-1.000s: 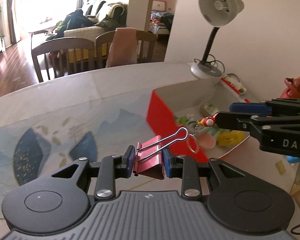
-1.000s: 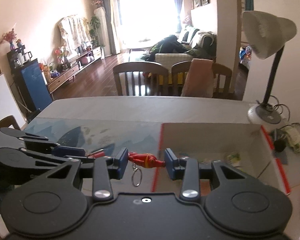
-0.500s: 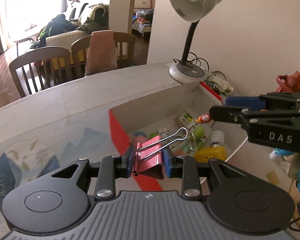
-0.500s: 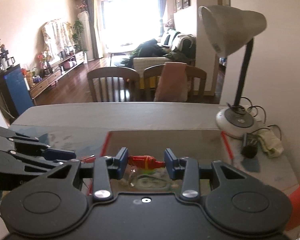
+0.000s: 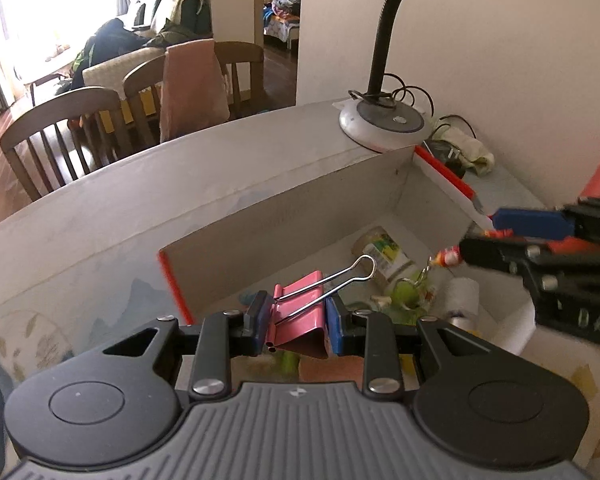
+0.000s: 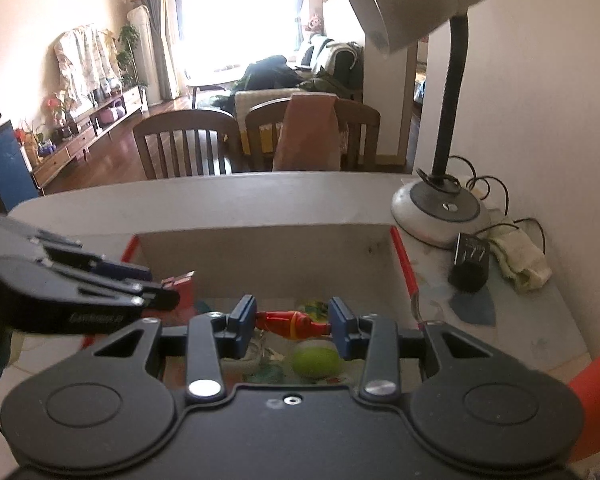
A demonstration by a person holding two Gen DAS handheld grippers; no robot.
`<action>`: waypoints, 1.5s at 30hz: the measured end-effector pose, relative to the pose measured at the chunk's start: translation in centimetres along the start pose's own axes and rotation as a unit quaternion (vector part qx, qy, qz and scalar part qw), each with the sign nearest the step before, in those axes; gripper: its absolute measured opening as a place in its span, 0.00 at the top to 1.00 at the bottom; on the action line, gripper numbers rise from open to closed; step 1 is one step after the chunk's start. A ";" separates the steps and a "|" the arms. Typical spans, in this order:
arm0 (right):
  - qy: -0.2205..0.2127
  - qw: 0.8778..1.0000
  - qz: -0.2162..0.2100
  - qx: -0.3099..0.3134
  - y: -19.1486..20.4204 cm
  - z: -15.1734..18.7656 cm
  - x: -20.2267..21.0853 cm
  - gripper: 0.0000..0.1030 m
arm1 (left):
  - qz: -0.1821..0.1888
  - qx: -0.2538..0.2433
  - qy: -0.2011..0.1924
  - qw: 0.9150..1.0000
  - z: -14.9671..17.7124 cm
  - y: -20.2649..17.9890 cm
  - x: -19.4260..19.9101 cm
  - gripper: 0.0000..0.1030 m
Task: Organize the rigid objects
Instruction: 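Carry the binder clip with left tool while right tool carries the keychain into the box, then open left tool releasing the clip while right tool releases the keychain in the box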
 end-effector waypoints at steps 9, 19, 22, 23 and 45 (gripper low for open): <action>0.026 1.000 -0.002 0.011 -0.6 1.2 -2.8 0.63 | -0.021 -0.004 0.021 1.000 -2.5 -0.8 -4.8 0.72; 0.058 0.997 -0.010 0.047 0.0 2.9 -5.1 0.63 | -0.020 -0.003 0.056 0.998 -3.3 -1.5 -8.6 0.72; 0.067 0.996 -0.011 0.052 0.0 3.2 -5.4 0.63 | -0.017 -0.007 0.067 0.998 -3.2 -1.8 -9.3 0.72; 0.071 0.996 -0.012 0.053 0.0 3.4 -5.5 0.63 | -0.016 -0.008 0.069 0.997 -3.1 -1.9 -9.5 0.72; 0.111 0.992 -0.031 0.048 -0.2 5.1 -5.6 0.43 | -0.029 -0.010 0.094 0.995 -1.3 -2.4 -9.4 0.72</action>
Point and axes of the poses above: each gripper's, at about its wrist camera, not at the fingertips, and x roughly against the way its jaws point, y to its left, z to its underside, the point moved 7 cm from there along -x, roughly the way its jaws point, and after that the axes turned 6 degrees about y, right-handed, at the moved point
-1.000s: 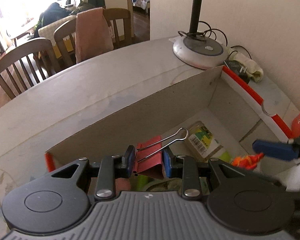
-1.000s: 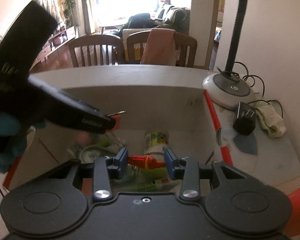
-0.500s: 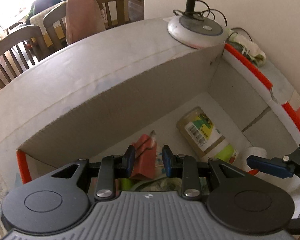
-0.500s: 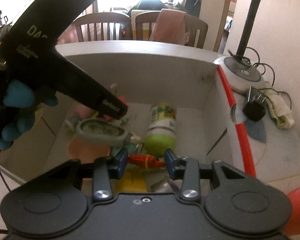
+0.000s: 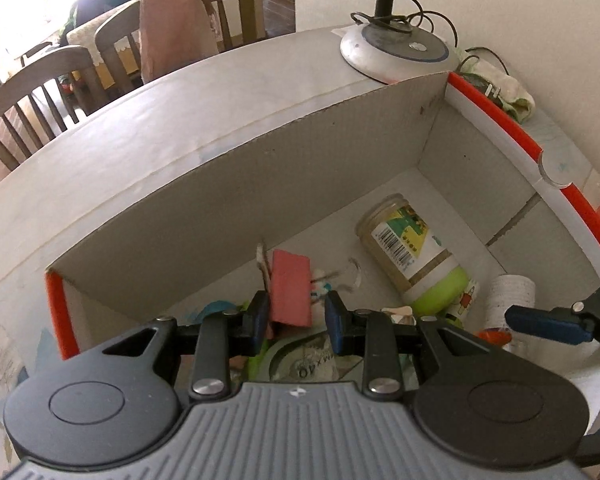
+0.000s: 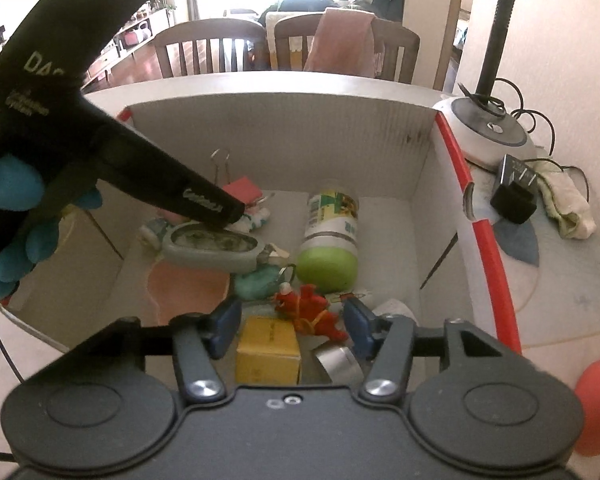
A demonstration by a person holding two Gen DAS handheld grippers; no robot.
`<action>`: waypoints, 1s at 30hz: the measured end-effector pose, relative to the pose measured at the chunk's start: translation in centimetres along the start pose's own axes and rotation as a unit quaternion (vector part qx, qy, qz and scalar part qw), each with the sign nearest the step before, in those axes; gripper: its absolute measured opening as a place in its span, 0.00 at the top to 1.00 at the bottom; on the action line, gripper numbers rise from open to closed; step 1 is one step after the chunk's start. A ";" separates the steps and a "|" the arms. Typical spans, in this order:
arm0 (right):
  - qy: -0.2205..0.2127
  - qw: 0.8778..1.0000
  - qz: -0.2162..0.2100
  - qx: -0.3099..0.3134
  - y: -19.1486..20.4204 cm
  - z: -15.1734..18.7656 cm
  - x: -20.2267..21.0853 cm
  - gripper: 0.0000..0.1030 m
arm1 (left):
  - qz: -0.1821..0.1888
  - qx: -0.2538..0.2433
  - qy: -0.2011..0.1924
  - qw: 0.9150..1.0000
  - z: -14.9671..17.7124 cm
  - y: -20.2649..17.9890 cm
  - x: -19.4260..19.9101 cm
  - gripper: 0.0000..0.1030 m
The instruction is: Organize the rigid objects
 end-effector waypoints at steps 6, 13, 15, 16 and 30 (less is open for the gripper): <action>-0.020 1.000 -0.009 -0.004 0.2 -0.2 1.5 0.38 | -0.006 0.003 -0.017 1.000 0.9 0.1 1.8 0.72; -0.040 0.999 -0.016 -0.013 0.5 -0.2 3.2 0.36 | -0.003 0.009 -0.046 0.999 2.2 0.0 4.8 0.71; -0.045 0.999 -0.017 -0.017 0.6 -0.1 3.8 0.34 | 0.000 0.011 -0.053 0.999 2.7 0.0 5.8 0.71; -0.048 0.999 -0.018 -0.020 0.6 -0.1 4.1 0.31 | 0.003 0.012 -0.057 0.998 3.0 0.0 6.2 0.71; -0.101 0.994 -0.020 -0.041 2.6 0.5 8.7 0.23 | 0.031 0.017 -0.104 0.994 7.7 0.9 11.9 0.71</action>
Point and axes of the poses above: each gripper's, at about its wrist camera, not at the fingertips, and x roughly against the way its jaws point, y to its left, z to its underside, the point moved 7 cm from there along -x, roughly the way its jaws point, and after that the axes turned 6 degrees about y, right-handed, at the moved point
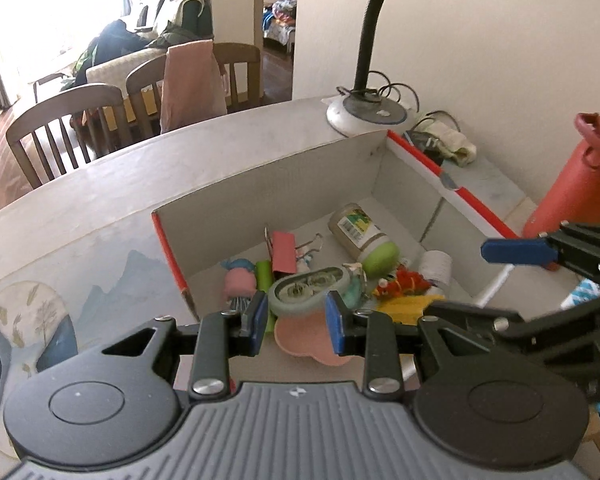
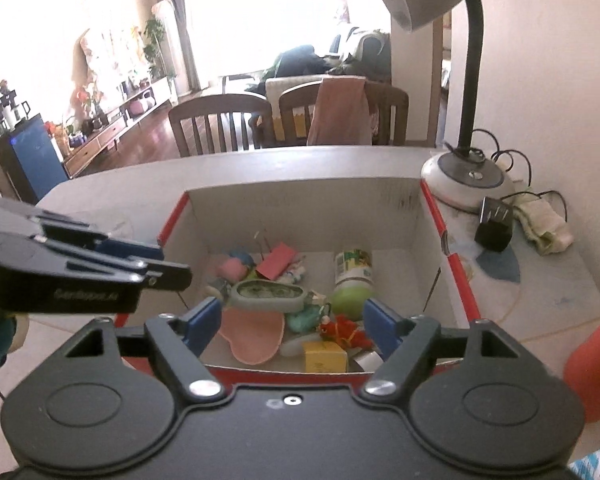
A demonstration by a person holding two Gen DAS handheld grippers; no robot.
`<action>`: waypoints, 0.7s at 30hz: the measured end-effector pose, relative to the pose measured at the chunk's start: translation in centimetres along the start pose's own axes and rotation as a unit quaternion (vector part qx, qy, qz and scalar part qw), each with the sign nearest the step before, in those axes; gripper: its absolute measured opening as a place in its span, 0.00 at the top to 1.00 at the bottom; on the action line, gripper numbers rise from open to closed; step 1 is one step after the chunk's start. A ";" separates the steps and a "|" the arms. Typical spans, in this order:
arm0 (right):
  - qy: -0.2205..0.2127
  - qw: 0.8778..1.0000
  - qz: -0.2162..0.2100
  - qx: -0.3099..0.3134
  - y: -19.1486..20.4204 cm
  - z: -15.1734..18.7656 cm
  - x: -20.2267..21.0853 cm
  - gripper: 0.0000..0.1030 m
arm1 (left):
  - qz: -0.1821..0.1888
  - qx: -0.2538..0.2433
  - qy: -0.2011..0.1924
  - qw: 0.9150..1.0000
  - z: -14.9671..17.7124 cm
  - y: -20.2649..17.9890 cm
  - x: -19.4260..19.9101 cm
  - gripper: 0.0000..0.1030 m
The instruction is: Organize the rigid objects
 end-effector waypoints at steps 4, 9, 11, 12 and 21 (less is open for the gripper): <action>-0.009 1.000 0.002 -0.009 0.6 0.1 1.0 0.22 | 0.003 -0.002 -0.010 1.000 1.2 0.4 1.6 0.67; -0.018 1.000 0.004 -0.021 1.1 0.5 2.0 0.20 | 0.011 -0.005 -0.028 1.000 2.4 0.7 3.3 0.47; -0.022 0.999 0.005 -0.024 1.4 0.6 2.4 0.19 | 0.015 -0.003 -0.030 0.999 2.7 0.8 3.7 0.47; -0.026 0.999 0.004 -0.027 1.5 0.6 2.7 0.18 | 0.017 -0.003 -0.032 0.999 2.9 0.8 4.0 0.47; -0.059 0.997 -0.004 -0.040 3.0 1.1 5.4 0.08 | 0.030 -0.004 -0.051 0.998 4.2 1.1 6.3 0.35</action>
Point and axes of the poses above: each gripper's, at about its wrist camera, not at the fingertips, and x roughly against the way its jaws point, y to its left, z to its underside, the point moved 7 cm from there along -x, roughly the way its jaws point, and after that the axes turned 6 degrees about y, right-handed, at the moved point
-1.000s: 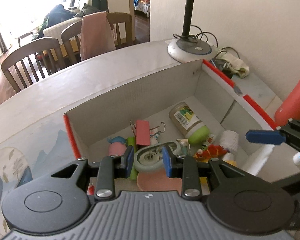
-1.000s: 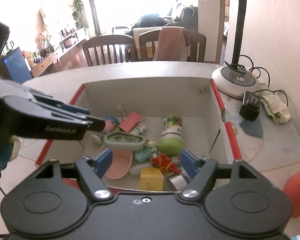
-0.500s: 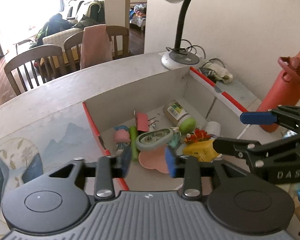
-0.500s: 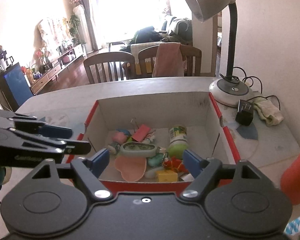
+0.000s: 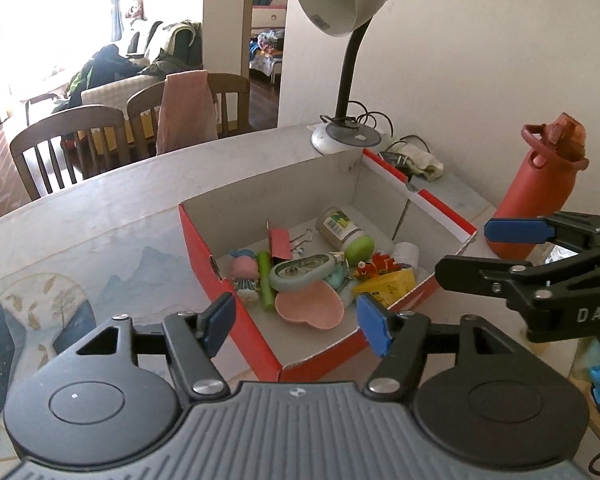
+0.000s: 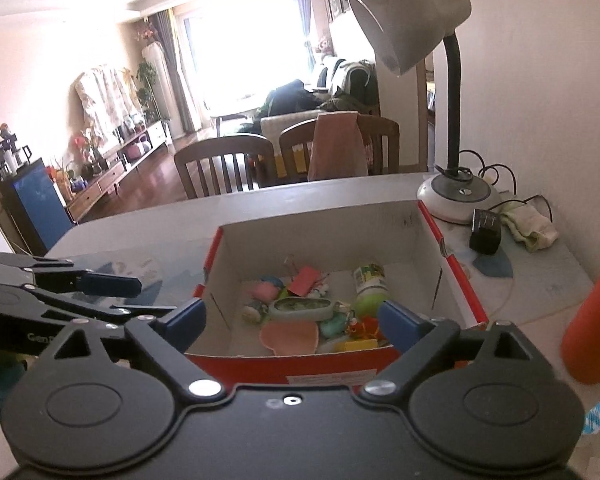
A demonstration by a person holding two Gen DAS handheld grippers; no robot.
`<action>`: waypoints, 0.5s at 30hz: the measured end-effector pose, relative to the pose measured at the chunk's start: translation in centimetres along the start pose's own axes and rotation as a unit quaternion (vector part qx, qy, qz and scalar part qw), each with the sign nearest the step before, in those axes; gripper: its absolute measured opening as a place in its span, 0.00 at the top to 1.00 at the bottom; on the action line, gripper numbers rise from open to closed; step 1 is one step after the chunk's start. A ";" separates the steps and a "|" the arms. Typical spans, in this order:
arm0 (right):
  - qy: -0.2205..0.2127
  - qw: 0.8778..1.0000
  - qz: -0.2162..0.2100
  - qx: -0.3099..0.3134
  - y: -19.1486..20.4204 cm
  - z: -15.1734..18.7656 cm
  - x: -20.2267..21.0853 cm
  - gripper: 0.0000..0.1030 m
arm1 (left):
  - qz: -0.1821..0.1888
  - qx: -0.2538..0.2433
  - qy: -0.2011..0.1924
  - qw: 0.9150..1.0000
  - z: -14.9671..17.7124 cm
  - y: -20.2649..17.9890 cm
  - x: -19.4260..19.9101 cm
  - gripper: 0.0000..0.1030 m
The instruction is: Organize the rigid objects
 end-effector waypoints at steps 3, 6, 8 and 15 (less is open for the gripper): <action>-0.007 1.000 -0.001 -0.007 0.3 0.1 0.7 0.05 | 0.008 0.007 -0.005 1.000 0.4 0.2 0.7 0.24; -0.013 1.000 -0.001 -0.014 0.6 0.3 1.3 0.02 | 0.013 0.014 -0.014 1.000 0.7 0.4 1.3 0.20; -0.016 1.000 0.001 -0.017 0.8 0.5 1.6 0.01 | 0.014 0.019 -0.016 1.000 1.0 0.6 1.6 0.18; -0.020 0.999 0.009 -0.033 1.1 1.1 2.2 0.01 | 0.013 0.014 -0.024 1.000 1.8 0.6 2.3 0.03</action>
Point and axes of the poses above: each gripper's, at about its wrist camera, not at the fingertips, and x roughly against the way its jaws point, y to its left, z to its underside, the point moved 7 cm from there along -x, roughly the way its jaws point, and after that the axes turned 6 degrees about y, right-handed, at the moved point
